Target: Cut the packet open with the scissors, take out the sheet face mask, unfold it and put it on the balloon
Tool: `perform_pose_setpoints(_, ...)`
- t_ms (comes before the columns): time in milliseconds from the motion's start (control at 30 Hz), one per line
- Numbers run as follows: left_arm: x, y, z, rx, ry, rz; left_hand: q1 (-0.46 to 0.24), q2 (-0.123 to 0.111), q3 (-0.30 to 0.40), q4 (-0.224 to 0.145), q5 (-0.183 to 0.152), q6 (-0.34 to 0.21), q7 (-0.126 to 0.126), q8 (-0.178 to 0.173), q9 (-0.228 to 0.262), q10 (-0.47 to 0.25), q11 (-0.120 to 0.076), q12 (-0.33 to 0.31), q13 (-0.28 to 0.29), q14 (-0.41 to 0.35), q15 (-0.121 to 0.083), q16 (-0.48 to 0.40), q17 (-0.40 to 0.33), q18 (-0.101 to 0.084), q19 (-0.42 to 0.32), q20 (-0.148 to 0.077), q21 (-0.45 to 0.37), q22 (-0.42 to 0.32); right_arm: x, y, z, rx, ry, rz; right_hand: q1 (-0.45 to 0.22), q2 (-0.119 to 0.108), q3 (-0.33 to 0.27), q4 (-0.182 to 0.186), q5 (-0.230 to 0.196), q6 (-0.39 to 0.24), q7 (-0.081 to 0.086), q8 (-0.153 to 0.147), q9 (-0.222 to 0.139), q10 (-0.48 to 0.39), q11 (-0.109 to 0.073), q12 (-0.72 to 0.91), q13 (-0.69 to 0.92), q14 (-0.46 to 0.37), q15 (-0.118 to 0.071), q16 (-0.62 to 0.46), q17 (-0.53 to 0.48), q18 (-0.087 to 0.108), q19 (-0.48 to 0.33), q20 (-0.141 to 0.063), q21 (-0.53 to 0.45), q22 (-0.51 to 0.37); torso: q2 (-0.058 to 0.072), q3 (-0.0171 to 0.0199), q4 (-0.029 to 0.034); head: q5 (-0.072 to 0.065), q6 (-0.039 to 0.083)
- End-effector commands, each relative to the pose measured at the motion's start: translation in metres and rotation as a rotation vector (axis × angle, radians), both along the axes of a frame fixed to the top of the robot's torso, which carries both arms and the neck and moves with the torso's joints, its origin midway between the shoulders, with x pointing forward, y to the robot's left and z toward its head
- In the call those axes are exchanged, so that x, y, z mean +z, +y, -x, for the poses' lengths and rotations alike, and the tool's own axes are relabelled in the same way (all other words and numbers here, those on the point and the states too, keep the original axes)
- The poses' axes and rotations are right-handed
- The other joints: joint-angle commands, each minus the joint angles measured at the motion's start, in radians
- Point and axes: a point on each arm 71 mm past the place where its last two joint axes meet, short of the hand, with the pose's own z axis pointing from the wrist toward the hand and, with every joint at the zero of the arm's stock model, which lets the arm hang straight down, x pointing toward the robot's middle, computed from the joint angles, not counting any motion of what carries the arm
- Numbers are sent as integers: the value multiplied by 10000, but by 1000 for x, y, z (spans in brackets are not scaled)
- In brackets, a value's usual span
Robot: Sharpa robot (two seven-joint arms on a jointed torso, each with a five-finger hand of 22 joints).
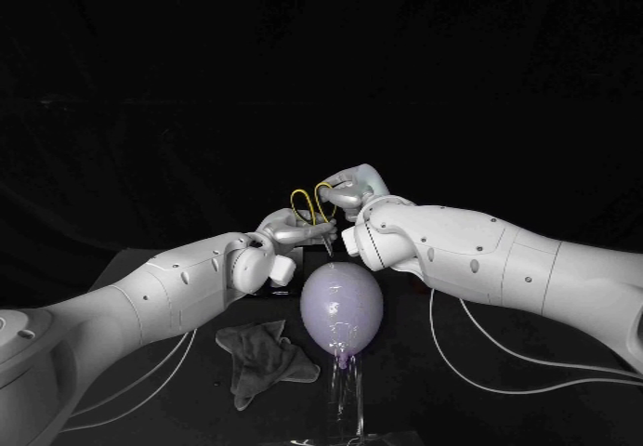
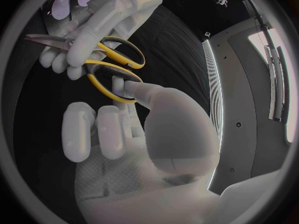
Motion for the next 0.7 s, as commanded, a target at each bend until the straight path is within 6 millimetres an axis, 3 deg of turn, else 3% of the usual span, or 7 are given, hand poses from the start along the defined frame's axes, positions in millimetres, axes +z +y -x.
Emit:
perform_pose_setpoints(33,2,0,-1,217,-276,-57,-154,69,136,-20,-7,61,2,46,68,270,-152,-72,-3,104,2,42,18,85,117,16,56,19,2,1,0,178,-204,35,11,82,316,-385,29,40,-60,26,12,484,-416,29,9,265,-66,58,14,192,-59,6,-47,110,4,0,-10,12,3)
perform_pose_setpoints(333,3,10,-5,1065,-428,-152,-500,81,401,-87,-14,-20,184,143,272,520,18,-187,2,313,49,60,85,82,518,143,259,80,2,-9,-3,88,-212,132,-50,90,321,-408,22,11,-43,15,25,431,-398,6,5,221,-56,-30,-179,252,-243,10,-211,-131,1,-2,-5,8,-8)
perform_pose_setpoints(500,2,14,-6,1232,-467,-281,-638,101,414,-129,-12,-40,221,223,392,646,9,-230,2,417,10,78,121,73,683,221,348,102,2,-13,-5,213,-255,267,-276,105,205,-423,-60,-112,19,-29,74,209,-338,-23,-29,43,-2,-364,-800,386,-679,52,-619,-681,5,-1,-6,-6,-11)
perform_pose_setpoints(700,2,15,-7,1200,-506,-378,-739,223,457,-139,-13,-188,251,220,472,707,16,-296,-3,457,-21,68,145,55,875,308,454,133,3,-19,-7,54,-364,323,-265,208,208,-486,-150,-122,8,-24,111,202,-343,3,-28,21,-4,-417,-857,395,-706,62,-664,-710,2,-1,-4,-8,-13)
